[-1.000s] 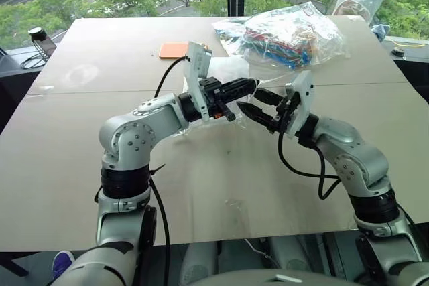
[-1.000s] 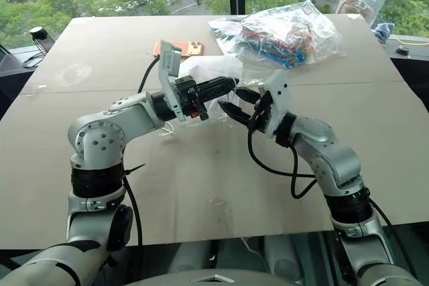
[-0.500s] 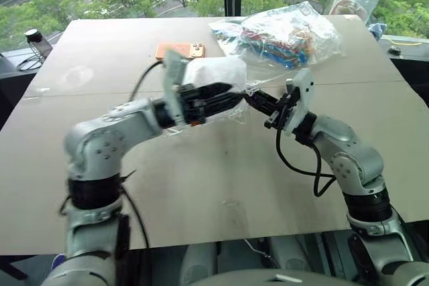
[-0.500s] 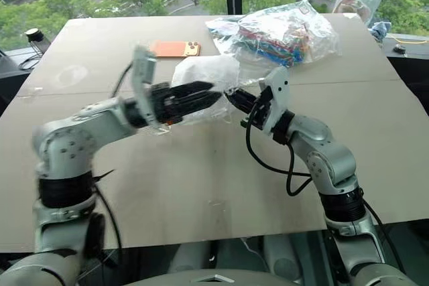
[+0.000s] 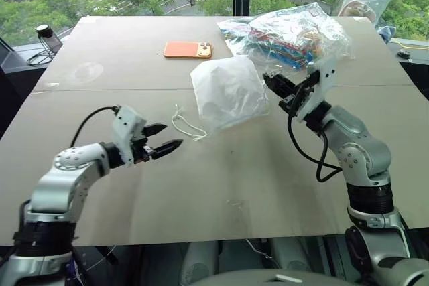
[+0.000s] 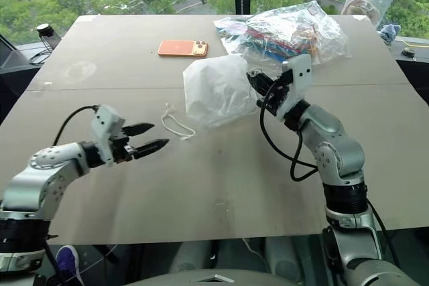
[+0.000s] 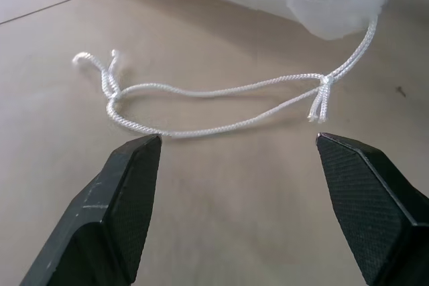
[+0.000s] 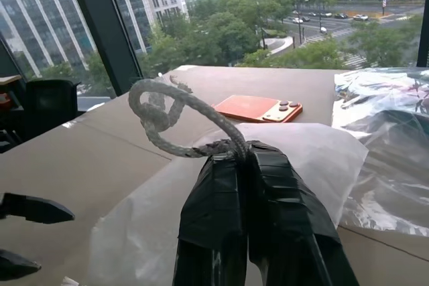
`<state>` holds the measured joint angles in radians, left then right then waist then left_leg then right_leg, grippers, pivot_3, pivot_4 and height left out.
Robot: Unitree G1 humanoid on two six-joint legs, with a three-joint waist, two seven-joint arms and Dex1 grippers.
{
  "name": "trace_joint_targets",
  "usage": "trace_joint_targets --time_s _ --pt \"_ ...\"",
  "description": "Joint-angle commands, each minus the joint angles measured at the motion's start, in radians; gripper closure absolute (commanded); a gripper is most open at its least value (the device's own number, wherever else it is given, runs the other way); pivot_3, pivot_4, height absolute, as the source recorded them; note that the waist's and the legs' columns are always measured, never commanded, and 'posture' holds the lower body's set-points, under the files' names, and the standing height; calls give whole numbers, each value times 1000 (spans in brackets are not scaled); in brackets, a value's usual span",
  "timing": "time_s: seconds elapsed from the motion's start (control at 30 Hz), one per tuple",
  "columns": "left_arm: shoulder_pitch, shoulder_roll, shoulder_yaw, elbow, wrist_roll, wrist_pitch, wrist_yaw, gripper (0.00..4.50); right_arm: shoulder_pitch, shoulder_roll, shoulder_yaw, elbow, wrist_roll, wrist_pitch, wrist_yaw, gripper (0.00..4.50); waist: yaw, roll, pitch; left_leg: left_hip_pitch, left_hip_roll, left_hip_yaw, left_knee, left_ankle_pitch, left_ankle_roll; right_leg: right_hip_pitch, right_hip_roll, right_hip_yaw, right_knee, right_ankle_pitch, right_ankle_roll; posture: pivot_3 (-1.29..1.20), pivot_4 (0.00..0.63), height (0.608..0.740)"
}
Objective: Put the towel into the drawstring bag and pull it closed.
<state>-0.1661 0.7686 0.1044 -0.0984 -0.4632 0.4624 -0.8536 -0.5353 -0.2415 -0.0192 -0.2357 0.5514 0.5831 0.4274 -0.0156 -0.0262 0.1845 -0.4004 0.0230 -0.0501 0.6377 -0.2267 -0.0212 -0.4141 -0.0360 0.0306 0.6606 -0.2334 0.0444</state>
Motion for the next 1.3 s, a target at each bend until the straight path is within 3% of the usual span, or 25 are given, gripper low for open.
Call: trace_joint_targets --time_s 0.03,0.33,0.47,0.6,0.63,0.9,1.1,1.3 --pt "-56 -48 -41 24 44 -51 7 713 -25 2 -25 -53 24 -4 -1 4500 -1 0 0 0 0 0 0 0 0 0 0 0 0 0 0 0 150 734" --pt "-209 -170 -195 195 185 -147 -17 713 -37 2 -46 -100 55 21 -28 4500 -4 0 0 0 0 0 0 0 0 0 0 0 1 0 0 0 150 734" --pt "-235 -202 -203 247 209 -179 -25 2338 -49 9 -72 -118 77 30 -53 4500 -5 0 0 0 0 0 0 0 0 0 0 0 1 0 0 0 150 734" --pt "-293 -244 -93 270 184 -240 69 4160 -71 4 -125 -138 120 33 -83 4500 -4 0 0 0 0 -1 0 0 0 0 0 0 1 0 0 0 150 734" --pt "-311 -255 -61 270 184 -261 108 4435 -79 0 -138 -140 124 30 -91 4500 -3 0 0 0 0 -1 0 0 0 0 0 -1 1 0 0 0 150 734" --pt "-428 -265 107 230 207 -335 347 4435 -172 -68 -268 -87 71 -29 -204 4500 -1 0 0 -1 0 -1 1 0 0 0 0 -1 1 0 0 0 150 734" --pt "-354 -260 157 197 172 -257 399 4435 -211 -84 -363 -15 4 -83 -370 4500 -5 0 0 -1 0 -1 1 0 0 0 0 -1 1 0 0 0 150 734" --pt "-298 -235 197 192 145 -224 424 4435 -155 -126 -419 -50 24 -66 -402 4500 -3 0 0 -1 0 -1 0 0 0 0 0 -1 1 0 0 0 150 734"
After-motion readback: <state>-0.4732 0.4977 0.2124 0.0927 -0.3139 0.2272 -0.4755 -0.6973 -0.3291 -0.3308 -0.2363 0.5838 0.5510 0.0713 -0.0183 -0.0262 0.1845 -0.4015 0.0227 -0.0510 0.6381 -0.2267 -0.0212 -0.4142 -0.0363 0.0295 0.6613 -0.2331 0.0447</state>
